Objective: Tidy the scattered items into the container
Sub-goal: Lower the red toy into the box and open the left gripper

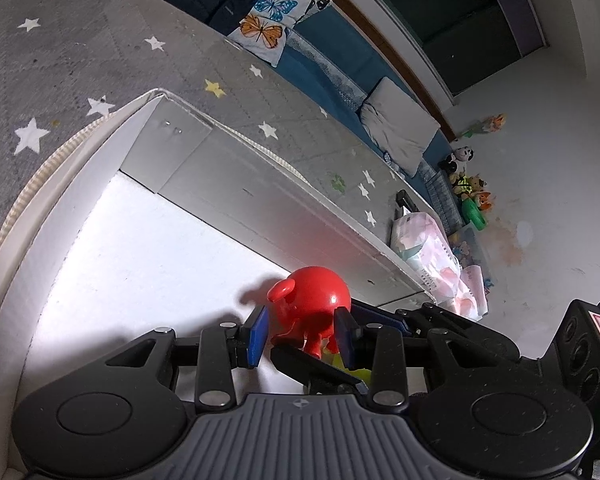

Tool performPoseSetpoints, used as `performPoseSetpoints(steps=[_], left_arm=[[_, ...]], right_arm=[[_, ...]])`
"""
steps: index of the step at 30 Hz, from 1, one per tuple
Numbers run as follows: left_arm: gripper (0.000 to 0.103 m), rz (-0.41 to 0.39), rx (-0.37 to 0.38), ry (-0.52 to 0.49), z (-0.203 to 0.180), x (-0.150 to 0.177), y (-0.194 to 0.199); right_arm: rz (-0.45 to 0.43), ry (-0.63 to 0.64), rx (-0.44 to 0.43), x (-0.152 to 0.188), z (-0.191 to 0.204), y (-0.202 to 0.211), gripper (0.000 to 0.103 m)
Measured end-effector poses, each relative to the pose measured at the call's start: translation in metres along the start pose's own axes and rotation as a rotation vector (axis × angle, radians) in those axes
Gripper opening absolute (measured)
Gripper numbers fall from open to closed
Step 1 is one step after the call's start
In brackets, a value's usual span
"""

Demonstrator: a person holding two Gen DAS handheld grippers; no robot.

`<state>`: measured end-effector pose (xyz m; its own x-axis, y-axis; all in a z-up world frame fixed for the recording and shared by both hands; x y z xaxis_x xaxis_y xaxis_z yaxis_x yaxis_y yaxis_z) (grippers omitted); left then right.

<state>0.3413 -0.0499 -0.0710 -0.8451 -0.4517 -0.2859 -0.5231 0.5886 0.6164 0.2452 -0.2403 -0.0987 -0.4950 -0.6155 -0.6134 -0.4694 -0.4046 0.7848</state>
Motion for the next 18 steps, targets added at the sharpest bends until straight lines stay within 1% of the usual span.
performPoseSetpoints(steps=[10,14,18], left_arm=[[0.038,-0.004,-0.002,0.0,0.0005,0.0006,0.0003],[0.038,-0.006,-0.002,-0.001,0.0009,0.0006,0.0006],[0.038,-0.01,-0.003,0.0,0.0004,0.0004,0.001]], right_arm=[[-0.004,0.003,-0.001,0.0,0.0002,0.0014,0.067],[-0.011,0.004,0.0,-0.0005,-0.0006,0.0027,0.072],[-0.019,0.002,0.0,-0.0015,-0.0005,0.0041,0.072]])
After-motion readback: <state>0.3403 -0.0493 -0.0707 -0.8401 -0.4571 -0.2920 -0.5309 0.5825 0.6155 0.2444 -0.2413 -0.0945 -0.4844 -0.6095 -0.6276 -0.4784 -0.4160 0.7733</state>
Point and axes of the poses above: each gripper's, at about its wrist camera, not at the fingertips, and y roughly against the way its jaws point, z to its left, x to its underside, the point moved 9 cm from there along -y, roughly the way its jaws point, and after that the axes turned 8 degrees about y, right-handed, at the moved point
